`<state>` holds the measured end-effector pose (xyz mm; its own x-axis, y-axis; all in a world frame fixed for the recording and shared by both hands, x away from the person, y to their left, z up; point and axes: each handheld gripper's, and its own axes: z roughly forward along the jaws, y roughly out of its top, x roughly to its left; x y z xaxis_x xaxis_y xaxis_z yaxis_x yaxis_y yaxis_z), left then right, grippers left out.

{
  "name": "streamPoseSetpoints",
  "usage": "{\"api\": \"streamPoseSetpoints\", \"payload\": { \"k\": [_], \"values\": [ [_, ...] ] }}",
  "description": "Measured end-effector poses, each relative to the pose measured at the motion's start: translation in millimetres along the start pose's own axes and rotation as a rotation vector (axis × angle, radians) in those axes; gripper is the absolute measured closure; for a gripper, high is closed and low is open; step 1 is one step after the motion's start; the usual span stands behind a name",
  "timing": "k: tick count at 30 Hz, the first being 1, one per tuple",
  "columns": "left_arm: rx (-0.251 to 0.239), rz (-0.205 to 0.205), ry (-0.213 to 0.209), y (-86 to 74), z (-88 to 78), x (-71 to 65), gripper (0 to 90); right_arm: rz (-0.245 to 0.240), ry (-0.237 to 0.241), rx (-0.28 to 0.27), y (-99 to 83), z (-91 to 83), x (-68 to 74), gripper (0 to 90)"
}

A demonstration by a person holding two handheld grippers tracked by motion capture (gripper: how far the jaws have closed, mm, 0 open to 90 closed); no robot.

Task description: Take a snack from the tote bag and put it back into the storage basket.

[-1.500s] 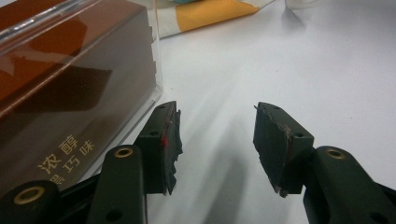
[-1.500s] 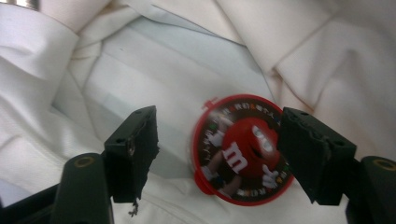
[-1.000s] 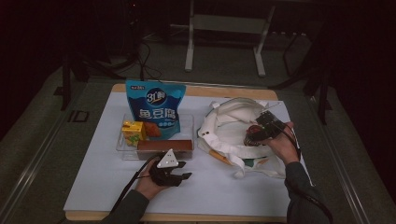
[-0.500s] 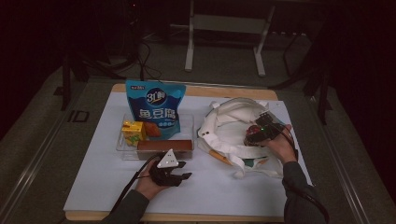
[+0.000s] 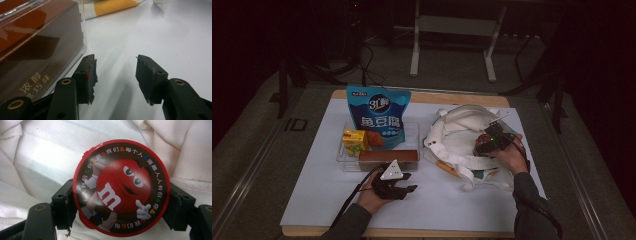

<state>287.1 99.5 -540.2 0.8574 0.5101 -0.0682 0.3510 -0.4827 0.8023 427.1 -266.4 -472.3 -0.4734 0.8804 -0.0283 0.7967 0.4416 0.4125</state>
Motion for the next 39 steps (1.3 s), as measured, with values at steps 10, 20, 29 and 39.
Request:
{"api": "streamPoseSetpoints", "payload": {
  "k": [10,20,29,39],
  "values": [
    [0.0,0.0,-0.001,0.0,0.0,0.1,50.0,-0.017,0.006,-0.019,2.5,1.6,6.9,25.6],
    [0.001,0.002,-0.002,0.1,0.1,0.0,50.1,-0.057,0.017,-0.017,9.2,2.9,22.3,25.6],
    [0.002,0.002,-0.002,0.2,0.3,0.0,50.2,-0.091,0.03,-0.026,15.9,0.2,35.1,25.7],
    [0.003,0.003,-0.001,0.2,0.3,-0.1,50.8,-0.107,0.04,-0.051,24.6,-7.7,45.5,25.7]
  ]
}}
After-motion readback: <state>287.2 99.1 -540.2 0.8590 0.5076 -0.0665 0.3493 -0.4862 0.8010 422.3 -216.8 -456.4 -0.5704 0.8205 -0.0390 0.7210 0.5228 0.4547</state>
